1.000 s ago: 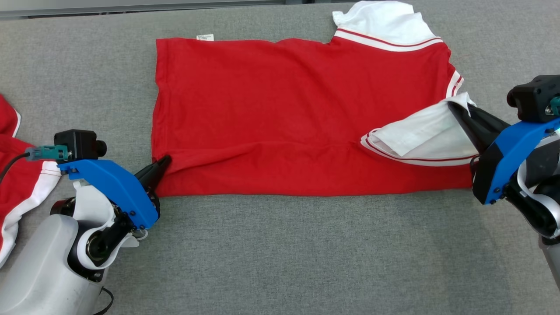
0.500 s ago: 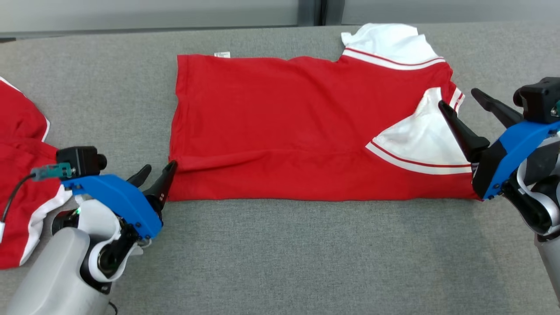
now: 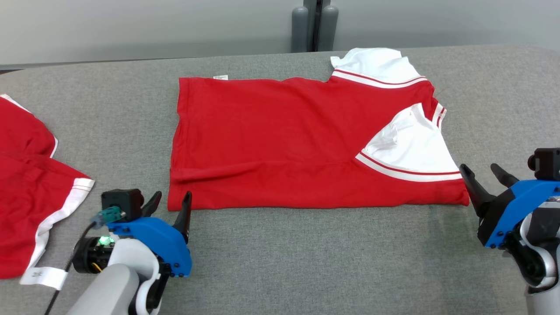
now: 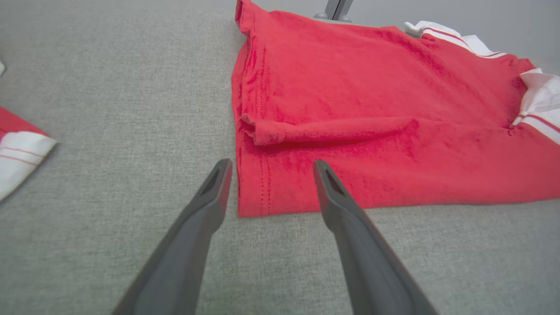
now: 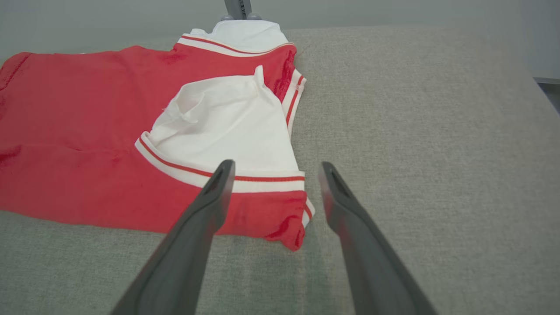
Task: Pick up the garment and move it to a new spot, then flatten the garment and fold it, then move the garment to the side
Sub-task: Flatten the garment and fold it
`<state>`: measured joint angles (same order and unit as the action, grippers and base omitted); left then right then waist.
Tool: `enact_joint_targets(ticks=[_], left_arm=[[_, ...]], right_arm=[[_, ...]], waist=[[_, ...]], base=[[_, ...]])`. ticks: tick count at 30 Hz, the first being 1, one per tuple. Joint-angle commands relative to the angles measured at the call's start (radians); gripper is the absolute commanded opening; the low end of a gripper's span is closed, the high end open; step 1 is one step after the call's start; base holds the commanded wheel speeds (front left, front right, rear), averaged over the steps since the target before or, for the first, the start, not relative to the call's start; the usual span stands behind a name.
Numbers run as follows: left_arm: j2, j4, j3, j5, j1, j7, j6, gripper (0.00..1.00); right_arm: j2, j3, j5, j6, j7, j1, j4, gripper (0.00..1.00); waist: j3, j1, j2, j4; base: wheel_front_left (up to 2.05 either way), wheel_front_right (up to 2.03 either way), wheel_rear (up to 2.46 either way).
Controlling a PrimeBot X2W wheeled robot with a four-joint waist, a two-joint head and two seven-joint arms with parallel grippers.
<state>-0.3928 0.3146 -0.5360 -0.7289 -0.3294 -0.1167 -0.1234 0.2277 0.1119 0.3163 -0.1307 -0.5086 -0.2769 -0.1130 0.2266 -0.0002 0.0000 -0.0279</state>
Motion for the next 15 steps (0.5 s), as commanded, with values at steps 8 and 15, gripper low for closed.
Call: enact_joint_targets(ticks=[8,15], left_arm=[[0.053,0.141,-0.038,0.072,-0.076,0.026,-0.072,1.00],[0.082,0.257,-0.066,0.085,-0.102,0.027,-0.060,1.00]], right_arm=[[-0.141,0.126,-0.138,0.000,0.041,-0.016,-0.051,1.00],[-0.168,0.133,-0.169,0.000,0.071,-0.062,-0.148,1.00]], waist=[[0.042,0.0002,0.0000,-0.018],[0.073,0.0002,0.0000,-0.023]], base=[[0.00,0.00,0.00],[0.00,0.00,0.00]])
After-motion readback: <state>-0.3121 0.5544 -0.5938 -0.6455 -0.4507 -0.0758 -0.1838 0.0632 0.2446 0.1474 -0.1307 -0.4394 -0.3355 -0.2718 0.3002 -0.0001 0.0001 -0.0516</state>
